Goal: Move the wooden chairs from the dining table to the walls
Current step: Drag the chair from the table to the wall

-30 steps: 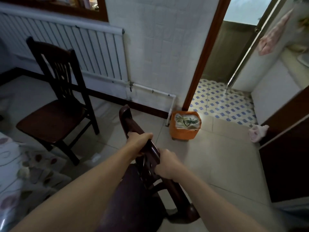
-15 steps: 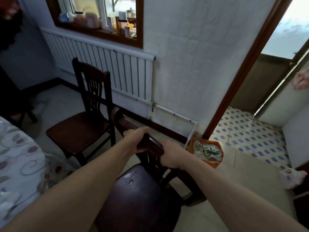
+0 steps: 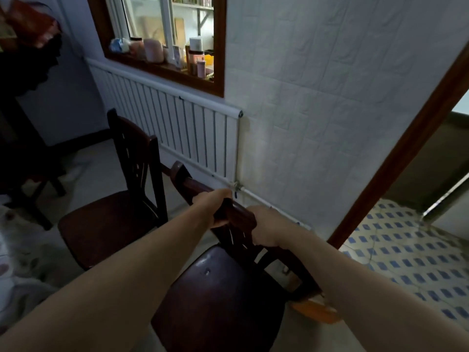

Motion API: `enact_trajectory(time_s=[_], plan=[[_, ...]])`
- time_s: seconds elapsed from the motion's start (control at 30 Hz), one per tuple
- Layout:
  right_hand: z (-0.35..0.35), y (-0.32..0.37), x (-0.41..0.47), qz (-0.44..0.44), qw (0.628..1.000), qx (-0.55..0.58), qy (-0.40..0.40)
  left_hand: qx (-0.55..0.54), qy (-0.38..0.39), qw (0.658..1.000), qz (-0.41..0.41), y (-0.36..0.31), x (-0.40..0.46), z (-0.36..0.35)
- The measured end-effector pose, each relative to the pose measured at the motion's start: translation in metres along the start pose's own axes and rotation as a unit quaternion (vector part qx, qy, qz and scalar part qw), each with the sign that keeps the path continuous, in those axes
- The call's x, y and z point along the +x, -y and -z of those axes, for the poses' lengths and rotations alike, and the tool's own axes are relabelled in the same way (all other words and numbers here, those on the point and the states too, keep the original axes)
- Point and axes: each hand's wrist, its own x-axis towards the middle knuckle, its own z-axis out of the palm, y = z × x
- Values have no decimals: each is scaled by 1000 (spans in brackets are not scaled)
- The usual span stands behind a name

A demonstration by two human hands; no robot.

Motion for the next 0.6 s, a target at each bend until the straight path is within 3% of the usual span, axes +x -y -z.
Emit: enact_trajectory(time_s=[0.6], plan=[[140, -85, 194, -70, 996, 31, 53, -105, -32, 992, 67, -116, 190, -129]])
